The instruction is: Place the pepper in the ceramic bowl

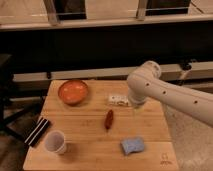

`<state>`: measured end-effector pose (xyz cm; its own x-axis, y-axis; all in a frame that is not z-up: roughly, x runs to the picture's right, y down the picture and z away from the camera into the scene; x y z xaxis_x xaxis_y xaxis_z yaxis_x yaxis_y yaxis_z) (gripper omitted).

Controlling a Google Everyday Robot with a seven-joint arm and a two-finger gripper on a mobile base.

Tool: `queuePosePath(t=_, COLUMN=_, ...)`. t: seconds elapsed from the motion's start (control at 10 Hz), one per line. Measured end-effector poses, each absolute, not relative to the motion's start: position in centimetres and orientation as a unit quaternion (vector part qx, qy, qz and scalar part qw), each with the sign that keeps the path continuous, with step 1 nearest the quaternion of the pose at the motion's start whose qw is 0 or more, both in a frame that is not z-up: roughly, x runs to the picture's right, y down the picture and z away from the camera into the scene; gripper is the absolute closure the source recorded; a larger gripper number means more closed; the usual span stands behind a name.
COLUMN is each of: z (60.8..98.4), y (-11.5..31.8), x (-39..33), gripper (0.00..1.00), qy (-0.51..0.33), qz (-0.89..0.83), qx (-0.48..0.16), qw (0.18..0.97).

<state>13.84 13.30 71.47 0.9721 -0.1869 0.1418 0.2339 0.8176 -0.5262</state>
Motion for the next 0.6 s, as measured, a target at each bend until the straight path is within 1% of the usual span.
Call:
queuePosePath(t=0.4, z=72.4, y=14.3, x=11.0, gripper=0.20, qy=-0.065, qz=-0.156, qx=-0.275, qw=0.946)
queuePosePath(t=0.6, z=72.4, y=14.5, x=10.8, gripper=0.20, qy=-0.071, qz=-0.168, qx=-0.274, qw=0.944)
